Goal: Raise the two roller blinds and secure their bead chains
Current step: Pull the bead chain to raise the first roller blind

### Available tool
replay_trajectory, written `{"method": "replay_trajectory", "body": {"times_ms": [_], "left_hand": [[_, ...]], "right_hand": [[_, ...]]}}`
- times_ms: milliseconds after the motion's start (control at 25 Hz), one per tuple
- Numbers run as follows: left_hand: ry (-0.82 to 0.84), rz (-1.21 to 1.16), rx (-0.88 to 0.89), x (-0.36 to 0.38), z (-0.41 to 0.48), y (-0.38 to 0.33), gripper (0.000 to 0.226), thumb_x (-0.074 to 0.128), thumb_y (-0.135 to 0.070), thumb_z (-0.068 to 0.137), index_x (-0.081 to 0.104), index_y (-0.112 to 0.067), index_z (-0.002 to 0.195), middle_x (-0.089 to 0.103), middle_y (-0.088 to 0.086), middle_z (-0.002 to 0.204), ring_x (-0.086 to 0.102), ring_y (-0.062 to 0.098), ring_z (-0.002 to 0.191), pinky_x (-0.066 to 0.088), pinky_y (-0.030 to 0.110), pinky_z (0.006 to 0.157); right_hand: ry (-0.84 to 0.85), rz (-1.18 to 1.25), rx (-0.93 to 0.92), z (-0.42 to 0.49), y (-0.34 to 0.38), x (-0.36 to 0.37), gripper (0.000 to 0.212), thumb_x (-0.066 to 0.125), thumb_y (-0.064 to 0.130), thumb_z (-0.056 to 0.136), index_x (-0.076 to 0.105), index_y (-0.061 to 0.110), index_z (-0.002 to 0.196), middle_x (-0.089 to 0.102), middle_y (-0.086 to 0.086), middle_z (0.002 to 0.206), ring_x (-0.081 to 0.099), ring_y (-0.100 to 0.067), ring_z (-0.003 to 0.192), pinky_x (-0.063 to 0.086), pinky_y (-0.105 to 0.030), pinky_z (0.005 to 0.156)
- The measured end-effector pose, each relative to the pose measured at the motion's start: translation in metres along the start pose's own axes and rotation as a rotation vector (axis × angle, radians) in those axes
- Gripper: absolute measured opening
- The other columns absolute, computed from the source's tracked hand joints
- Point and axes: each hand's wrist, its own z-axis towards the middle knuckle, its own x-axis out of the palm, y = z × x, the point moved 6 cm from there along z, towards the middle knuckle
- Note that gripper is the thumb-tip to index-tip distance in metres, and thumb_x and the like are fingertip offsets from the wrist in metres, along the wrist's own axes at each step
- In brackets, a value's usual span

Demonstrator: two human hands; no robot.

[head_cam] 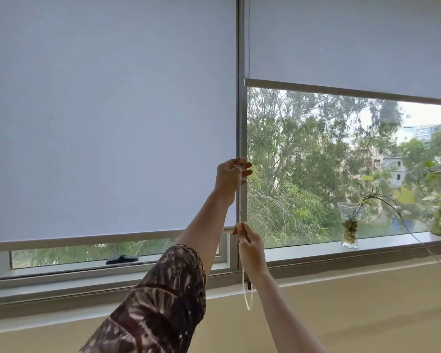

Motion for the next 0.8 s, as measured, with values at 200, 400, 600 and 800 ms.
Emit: {"method": "replay_trajectory", "body": {"times_ms": [200, 400, 600, 800], "left_hand": [[-0.161, 0.086, 0.027, 0.011, -0.012, -0.006, 0.027, 0.044, -0.005, 0.097, 0.071, -0.003, 0.102, 0.055, 0.000, 0.064, 0.050, 0.012, 0.055, 0.051, 0.029, 0.061], [-0.238, 0.195, 0.108, 0.009, -0.036, -0.004, 0.030, 0.045, 0.002, 0.091, 0.073, -0.006, 0.085, 0.056, -0.001, 0.056, 0.048, 0.010, 0.047, 0.050, 0.032, 0.060], [-0.267, 0.327, 0.147, -0.001, -0.050, -0.015, 0.035, 0.041, 0.002, 0.082, 0.073, -0.012, 0.078, 0.055, -0.002, 0.053, 0.046, 0.014, 0.047, 0.035, 0.022, 0.047], [-0.262, 0.472, 0.193, -0.009, -0.071, -0.004, 0.032, 0.047, -0.002, 0.085, 0.071, -0.018, 0.073, 0.060, -0.002, 0.059, 0.051, 0.016, 0.052, 0.043, 0.028, 0.056]], "right_hand": [[0.062, 0.000, 0.009, -0.025, 0.002, -0.018, 0.033, 0.042, 0.017, 0.100, 0.057, 0.015, 0.071, 0.041, 0.009, 0.049, 0.030, -0.007, 0.044, 0.023, -0.020, 0.042], [0.280, 0.061, 0.205, -0.034, -0.001, -0.029, 0.027, 0.040, 0.017, 0.101, 0.060, 0.003, 0.090, 0.052, -0.005, 0.056, 0.046, -0.011, 0.044, 0.035, -0.017, 0.040], [0.309, 0.045, 0.334, -0.016, 0.023, -0.049, 0.035, 0.034, 0.027, 0.102, 0.060, 0.008, 0.117, 0.069, -0.022, 0.099, 0.064, -0.026, 0.082, 0.047, -0.031, 0.071], [0.167, 0.131, 0.169, 0.040, 0.106, -0.054, 0.045, 0.032, 0.033, 0.102, 0.060, 0.001, 0.117, 0.069, -0.021, 0.107, 0.065, -0.030, 0.095, 0.047, -0.041, 0.088]]}}
